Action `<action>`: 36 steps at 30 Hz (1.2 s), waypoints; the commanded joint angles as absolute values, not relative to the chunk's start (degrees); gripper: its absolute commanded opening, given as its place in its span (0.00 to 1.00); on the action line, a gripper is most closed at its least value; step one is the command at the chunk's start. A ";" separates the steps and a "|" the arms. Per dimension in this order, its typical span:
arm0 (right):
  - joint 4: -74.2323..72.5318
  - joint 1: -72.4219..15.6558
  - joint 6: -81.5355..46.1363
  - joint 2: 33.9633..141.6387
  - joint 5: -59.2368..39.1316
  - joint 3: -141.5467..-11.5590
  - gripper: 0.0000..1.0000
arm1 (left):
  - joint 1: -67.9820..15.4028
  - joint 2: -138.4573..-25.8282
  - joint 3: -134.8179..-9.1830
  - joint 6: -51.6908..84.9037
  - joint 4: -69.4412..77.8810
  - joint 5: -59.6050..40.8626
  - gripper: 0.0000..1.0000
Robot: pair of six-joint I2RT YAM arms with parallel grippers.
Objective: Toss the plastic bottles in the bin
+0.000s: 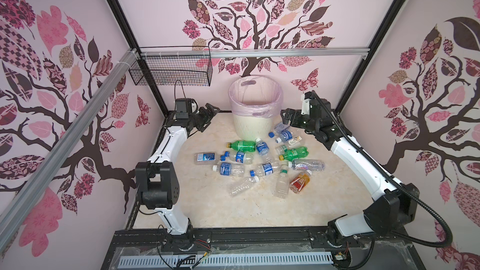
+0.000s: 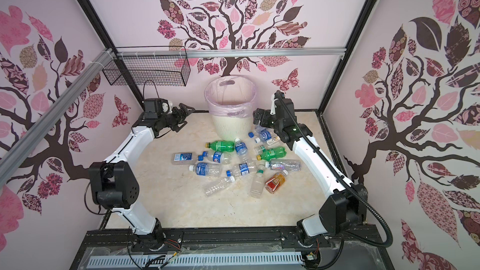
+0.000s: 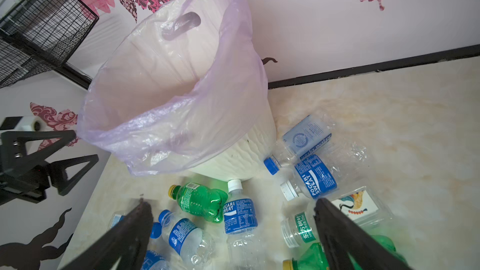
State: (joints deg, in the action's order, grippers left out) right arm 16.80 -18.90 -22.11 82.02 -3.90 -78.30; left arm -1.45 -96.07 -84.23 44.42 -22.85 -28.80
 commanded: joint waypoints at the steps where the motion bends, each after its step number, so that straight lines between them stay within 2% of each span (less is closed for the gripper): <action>1: 18.47 -21.53 -21.42 77.18 -4.35 -77.09 1.00 | -5.26 -88.21 -82.08 33.69 -37.30 -17.23 0.97; 3: 19.54 -24.98 -19.95 75.91 -2.24 -76.27 1.00 | -7.16 -83.47 -80.41 33.83 -41.49 -10.90 0.97; 6: 20.77 -31.04 -18.36 74.86 0.61 -75.14 1.00 | -6.43 -76.05 -72.89 42.66 -42.80 -5.55 0.97; 7: 20.92 -33.48 -17.86 74.57 2.10 -74.60 1.00 | -4.75 -73.48 -69.84 44.91 -42.49 -6.33 0.97; 10: 20.09 -40.39 -17.29 74.18 5.23 -72.34 1.00 | 3.38 -68.04 -59.28 50.91 -37.87 -20.71 0.97; 11: 19.63 -42.40 -17.28 74.18 6.27 -71.72 1.00 | 4.50 -67.15 -57.39 51.73 -37.74 -22.63 0.97; 14: 17.71 -49.30 -16.32 75.67 9.18 -69.61 1.00 | 2.87 -64.29 -56.58 47.00 -42.94 -17.60 0.97; 18: 16.87 -54.10 -15.71 79.34 9.76 -70.04 1.00 | 2.64 -62.56 -54.80 47.96 -45.10 -13.74 0.97; 36: 9.07 -55.20 -5.90 85.44 10.90 -68.29 0.99 | 1.53 -86.52 -61.82 65.42 -41.99 -12.81 0.97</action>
State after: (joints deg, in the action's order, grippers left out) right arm 10.55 -55.07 -8.19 84.16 9.87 -67.85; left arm 1.56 -84.79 -58.59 61.54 -43.75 -14.33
